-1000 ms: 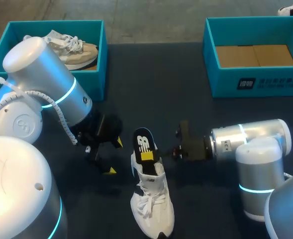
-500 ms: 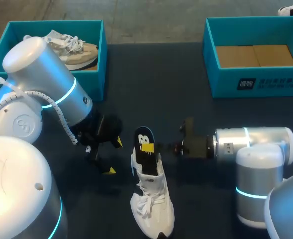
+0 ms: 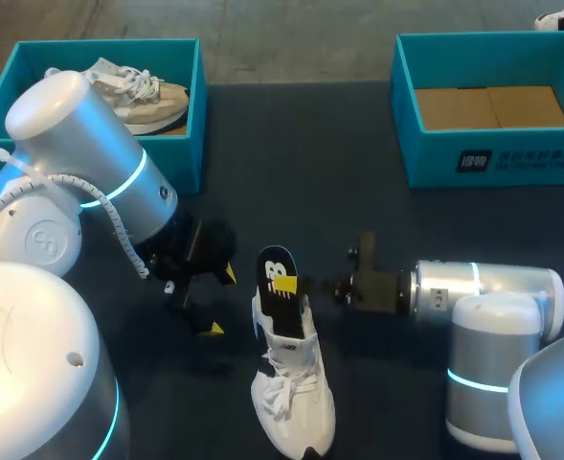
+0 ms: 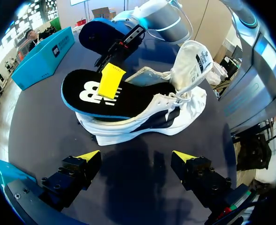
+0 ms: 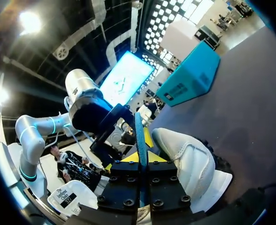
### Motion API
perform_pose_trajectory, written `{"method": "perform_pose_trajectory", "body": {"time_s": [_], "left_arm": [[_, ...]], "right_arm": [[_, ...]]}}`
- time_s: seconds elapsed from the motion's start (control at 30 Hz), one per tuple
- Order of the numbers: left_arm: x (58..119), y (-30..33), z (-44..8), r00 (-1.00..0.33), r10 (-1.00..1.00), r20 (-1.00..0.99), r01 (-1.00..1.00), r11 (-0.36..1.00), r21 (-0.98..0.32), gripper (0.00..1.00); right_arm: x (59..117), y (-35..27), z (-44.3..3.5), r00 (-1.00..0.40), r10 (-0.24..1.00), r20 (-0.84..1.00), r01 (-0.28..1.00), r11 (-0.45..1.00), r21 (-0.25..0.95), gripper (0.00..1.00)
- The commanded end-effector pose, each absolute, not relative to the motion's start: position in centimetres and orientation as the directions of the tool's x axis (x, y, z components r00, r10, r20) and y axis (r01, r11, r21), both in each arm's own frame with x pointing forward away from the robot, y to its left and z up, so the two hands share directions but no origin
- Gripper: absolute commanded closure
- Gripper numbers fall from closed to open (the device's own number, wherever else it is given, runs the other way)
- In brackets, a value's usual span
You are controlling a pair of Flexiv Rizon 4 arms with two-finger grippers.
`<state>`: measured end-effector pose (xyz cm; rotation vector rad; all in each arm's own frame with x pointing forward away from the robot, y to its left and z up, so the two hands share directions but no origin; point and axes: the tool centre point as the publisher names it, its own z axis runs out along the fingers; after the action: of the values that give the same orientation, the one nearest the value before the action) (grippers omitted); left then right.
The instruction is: Take the shoe out of the shoebox, open the shoe tongue, remove and reinsert the insole, then place the shoe into the shoebox
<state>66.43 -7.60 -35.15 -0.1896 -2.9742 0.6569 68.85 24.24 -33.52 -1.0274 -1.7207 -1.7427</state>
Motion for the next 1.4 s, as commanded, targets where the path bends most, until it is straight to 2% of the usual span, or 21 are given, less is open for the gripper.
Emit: {"method": "perform_pose_trajectory", "body": {"time_s": [0.03,0.53,0.87,1.0,1.03,1.1,1.2,1.33,1.4], "left_arm": [[66.3,-7.5,-35.2,-0.989,0.139,0.058,0.101,0.900,-0.425,0.00],[66.3,-7.5,-35.2,-0.989,0.139,0.058,0.101,0.900,-0.425,0.00],[66.3,-7.5,-35.2,-0.989,0.139,0.058,0.101,0.900,-0.425,0.00],[66.3,-7.5,-35.2,-0.989,0.139,0.058,0.101,0.900,-0.425,0.00],[66.3,-7.5,-35.2,-0.989,0.139,0.058,0.101,0.900,-0.425,0.00],[66.3,-7.5,-35.2,-0.989,0.139,0.058,0.101,0.900,-0.425,0.00],[66.3,-7.5,-35.2,-0.989,0.139,0.058,0.101,0.900,-0.425,0.00],[66.3,-7.5,-35.2,-0.989,0.139,0.058,0.101,0.900,-0.425,0.00],[66.3,-7.5,-35.2,-0.989,0.139,0.058,0.101,0.900,-0.425,0.00]], "right_arm": [[69.0,24.4,-33.6,-0.586,0.171,0.792,0.800,-0.033,0.599,1.00],[66.6,24.5,-35.3,-0.545,0.153,0.825,0.838,0.068,0.541,1.00],[66.2,24.4,-35.2,-0.545,0.174,0.820,0.837,0.052,0.545,1.00],[66.6,24.3,-34.4,-0.575,0.187,0.797,0.814,0.027,0.581,0.72],[66.7,24.3,-34.2,-0.582,0.191,0.791,0.808,0.025,0.589,0.70],[67.0,24.3,-33.8,-0.596,0.195,0.779,0.796,0.016,0.605,0.70],[67.4,24.3,-33.3,-0.611,0.201,0.766,0.783,0.006,0.622,0.76],[67.8,24.4,-33.0,-0.620,0.210,0.756,0.772,-0.007,0.635,0.76],[68.0,24.3,-32.9,-0.622,0.215,0.753,0.768,-0.020,0.640,0.80]]}}
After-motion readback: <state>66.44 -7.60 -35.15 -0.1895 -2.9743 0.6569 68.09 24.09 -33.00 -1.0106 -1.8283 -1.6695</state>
